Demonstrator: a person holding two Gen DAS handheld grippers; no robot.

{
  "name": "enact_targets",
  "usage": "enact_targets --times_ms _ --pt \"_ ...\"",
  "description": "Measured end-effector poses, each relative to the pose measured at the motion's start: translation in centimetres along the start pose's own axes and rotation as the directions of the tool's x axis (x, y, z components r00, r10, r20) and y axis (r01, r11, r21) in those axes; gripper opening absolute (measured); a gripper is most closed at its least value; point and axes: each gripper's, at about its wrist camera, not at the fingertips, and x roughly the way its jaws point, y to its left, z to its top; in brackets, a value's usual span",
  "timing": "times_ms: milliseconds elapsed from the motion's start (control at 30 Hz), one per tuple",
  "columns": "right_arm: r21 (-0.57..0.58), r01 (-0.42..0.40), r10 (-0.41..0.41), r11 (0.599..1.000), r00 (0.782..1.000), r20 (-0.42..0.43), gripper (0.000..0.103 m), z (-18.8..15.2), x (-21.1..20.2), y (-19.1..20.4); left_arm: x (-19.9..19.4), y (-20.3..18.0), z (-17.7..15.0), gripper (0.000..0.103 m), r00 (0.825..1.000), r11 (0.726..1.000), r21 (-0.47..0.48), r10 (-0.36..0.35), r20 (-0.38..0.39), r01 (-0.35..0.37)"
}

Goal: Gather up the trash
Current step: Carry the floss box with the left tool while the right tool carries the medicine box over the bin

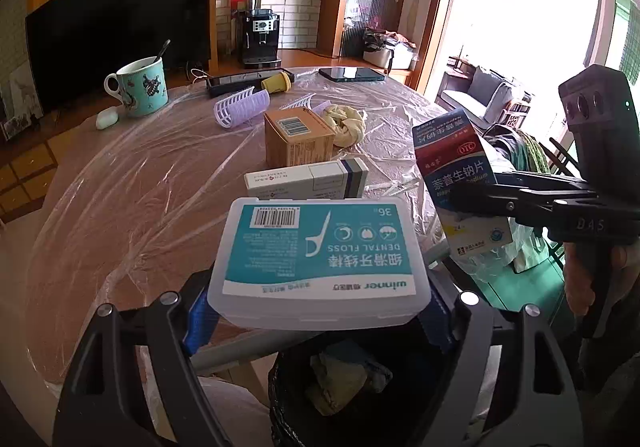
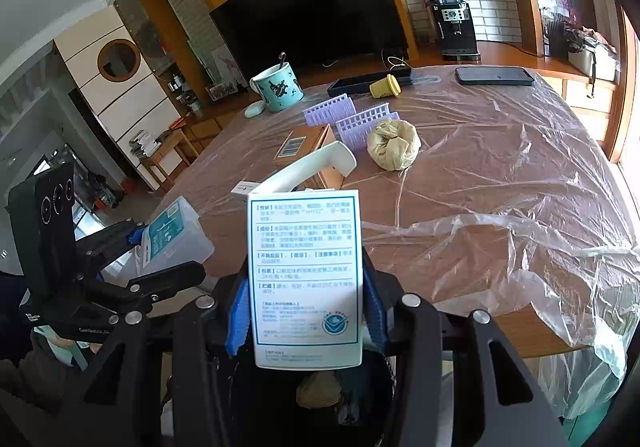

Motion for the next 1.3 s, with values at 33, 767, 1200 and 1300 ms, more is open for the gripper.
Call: enact_targets --times_ms 33,767,1200,1300 --pt "-0.004 -0.002 0.002 1.000 1.000 -0.003 0.046 -0.1 0.0 0.1 -0.1 -0.1 -0.2 0.082 1.000 1.000 0.002 0.001 -0.002 -0.001" --pt "-0.102 0.037 -0.042 0.994 0.998 -0.054 0.046 -3.8 -1.0 2.8 -1.4 -1.8 -3.5 0.082 0.998 0.999 0.027 -0.030 -0.056 0.032" --pt "-0.108 0.037 -0.049 0.993 0.993 -0.107 0.046 -6.2 -1.2 2.7 -1.7 -2.4 -5.6 0.082 0.994 0.998 0.051 -0.039 -0.107 0.045" --pt "-0.102 0.035 -0.048 0.994 0.992 -0.121 0.046 -6.8 -1.1 2.7 -1.6 -2.5 -5.9 0.082 0.993 0.998 0.053 -0.040 -0.114 0.046"
